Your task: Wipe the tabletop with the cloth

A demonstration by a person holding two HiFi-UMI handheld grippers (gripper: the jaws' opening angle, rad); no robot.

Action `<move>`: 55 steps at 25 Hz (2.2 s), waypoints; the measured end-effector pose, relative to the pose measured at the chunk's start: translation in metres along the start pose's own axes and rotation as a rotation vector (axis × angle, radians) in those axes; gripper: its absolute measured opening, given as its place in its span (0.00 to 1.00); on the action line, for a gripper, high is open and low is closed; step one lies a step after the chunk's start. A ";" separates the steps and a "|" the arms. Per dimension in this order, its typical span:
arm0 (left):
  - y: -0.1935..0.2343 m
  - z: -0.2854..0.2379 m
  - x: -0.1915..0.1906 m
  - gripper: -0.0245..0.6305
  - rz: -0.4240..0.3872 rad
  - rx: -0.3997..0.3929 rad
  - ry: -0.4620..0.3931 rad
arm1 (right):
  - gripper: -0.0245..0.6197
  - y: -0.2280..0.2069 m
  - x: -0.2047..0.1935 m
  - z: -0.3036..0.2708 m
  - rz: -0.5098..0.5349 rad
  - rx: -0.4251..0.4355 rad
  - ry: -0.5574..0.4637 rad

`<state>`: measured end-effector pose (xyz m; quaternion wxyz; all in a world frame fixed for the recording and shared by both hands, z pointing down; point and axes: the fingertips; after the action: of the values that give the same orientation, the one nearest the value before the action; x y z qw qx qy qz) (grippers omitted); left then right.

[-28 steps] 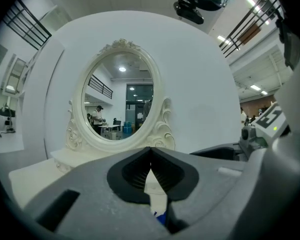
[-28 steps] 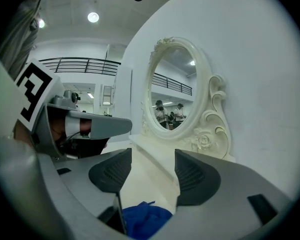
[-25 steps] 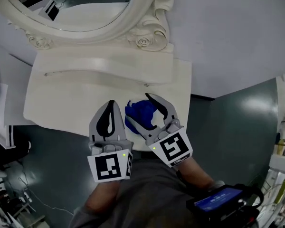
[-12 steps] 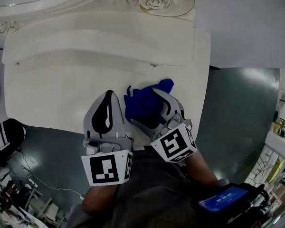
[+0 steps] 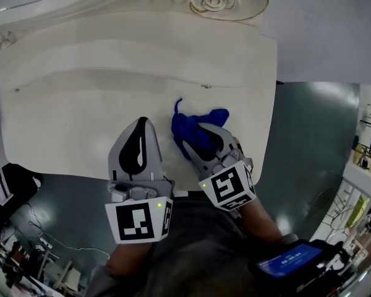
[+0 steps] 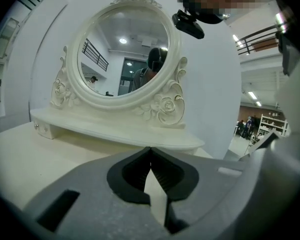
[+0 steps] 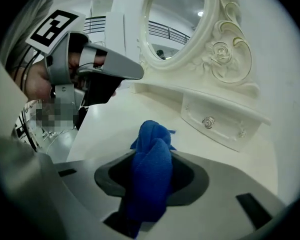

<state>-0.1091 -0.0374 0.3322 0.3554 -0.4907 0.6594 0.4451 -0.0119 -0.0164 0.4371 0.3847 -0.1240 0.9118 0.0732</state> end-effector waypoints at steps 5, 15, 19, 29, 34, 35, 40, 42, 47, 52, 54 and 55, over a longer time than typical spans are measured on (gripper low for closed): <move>0.006 0.005 0.024 0.06 -0.029 -0.018 -0.039 | 0.24 -0.007 0.022 0.011 -0.093 -0.051 -0.037; 0.039 0.021 0.115 0.06 -0.103 -0.040 -0.135 | 0.23 -0.032 0.168 0.038 -0.120 -0.168 -0.258; 0.079 0.012 0.156 0.06 -0.143 -0.046 -0.208 | 0.23 -0.045 0.237 0.015 -0.108 -0.227 -0.340; 0.118 0.011 0.175 0.06 -0.156 -0.030 -0.232 | 0.23 -0.043 0.280 -0.034 -0.109 -0.221 -0.344; 0.207 -0.022 0.126 0.06 -0.085 0.006 -0.139 | 0.23 -0.031 0.274 -0.151 -0.108 -0.190 -0.236; 0.209 -0.023 0.129 0.06 -0.078 0.014 -0.125 | 0.23 -0.035 0.278 -0.153 -0.101 -0.192 -0.221; 0.198 -0.018 0.139 0.06 -0.053 0.032 -0.068 | 0.23 -0.047 0.289 -0.146 -0.081 -0.199 -0.152; 0.194 -0.017 0.137 0.06 -0.042 0.036 -0.054 | 0.23 -0.049 0.290 -0.144 -0.061 -0.202 -0.127; 0.189 -0.017 0.123 0.06 -0.031 0.043 -0.045 | 0.23 -0.049 0.292 -0.147 -0.036 -0.193 -0.115; 0.187 -0.014 0.123 0.06 -0.036 0.047 -0.053 | 0.24 -0.048 0.291 -0.148 -0.037 -0.191 -0.115; 0.190 -0.014 0.125 0.06 -0.043 0.050 -0.064 | 0.26 -0.049 0.290 -0.149 -0.030 -0.185 -0.112; 0.191 -0.015 0.125 0.06 -0.044 0.050 -0.066 | 0.29 -0.049 0.290 -0.150 -0.026 -0.178 -0.112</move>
<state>-0.3271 -0.0692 0.2701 0.3986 -0.4812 0.6473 0.4365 -0.2955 -0.1466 0.3303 0.4235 -0.1650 0.8770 0.1558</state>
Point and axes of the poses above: the fingertips, and each gripper's own axes: z backward along the fingers, y to its left, x out of its top, and after that the axes turned 4 degrees about z, right-handed
